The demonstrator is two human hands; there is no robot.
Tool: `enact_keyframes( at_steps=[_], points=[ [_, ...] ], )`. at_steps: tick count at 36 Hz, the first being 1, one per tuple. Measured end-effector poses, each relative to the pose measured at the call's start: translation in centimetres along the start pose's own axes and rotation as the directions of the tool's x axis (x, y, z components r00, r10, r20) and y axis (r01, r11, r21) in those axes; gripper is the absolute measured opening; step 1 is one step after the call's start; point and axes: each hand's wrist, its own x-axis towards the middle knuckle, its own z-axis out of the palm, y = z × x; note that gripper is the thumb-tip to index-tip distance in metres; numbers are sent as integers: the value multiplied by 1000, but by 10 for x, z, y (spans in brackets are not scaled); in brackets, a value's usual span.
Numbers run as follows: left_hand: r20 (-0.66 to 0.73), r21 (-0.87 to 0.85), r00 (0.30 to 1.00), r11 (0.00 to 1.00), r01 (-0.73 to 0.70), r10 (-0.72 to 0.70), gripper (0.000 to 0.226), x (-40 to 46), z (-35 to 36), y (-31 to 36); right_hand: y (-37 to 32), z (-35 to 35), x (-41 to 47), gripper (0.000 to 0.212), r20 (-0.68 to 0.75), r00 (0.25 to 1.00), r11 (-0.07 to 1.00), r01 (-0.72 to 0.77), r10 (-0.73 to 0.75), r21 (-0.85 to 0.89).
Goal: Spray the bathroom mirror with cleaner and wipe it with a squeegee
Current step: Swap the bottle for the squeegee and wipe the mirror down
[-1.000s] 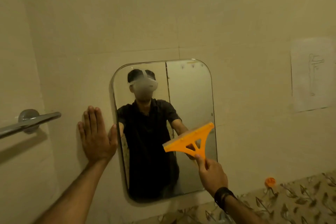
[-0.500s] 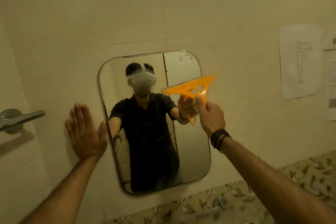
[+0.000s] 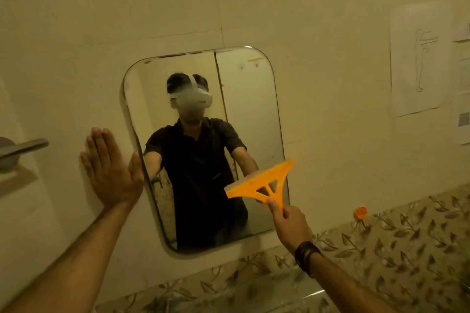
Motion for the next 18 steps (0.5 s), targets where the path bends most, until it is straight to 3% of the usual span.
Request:
enact_keyframes(
  at_steps=[6,10,18],
  points=[
    [-5,6,1000,1000,3,-3,80,-2,-1,1,40,12,-31,65,22,998,998,-67,67,9],
    [-6,-4,1000,1000,-1,1,79,-1,-2,1,30,3,-36,59,-6,1000,1000,-27,27,3],
    [-13,4,1000,1000,0,0,78,-2,-3,2,-25,-36,0,59,-225,974,995,20,2,97]
  ],
)
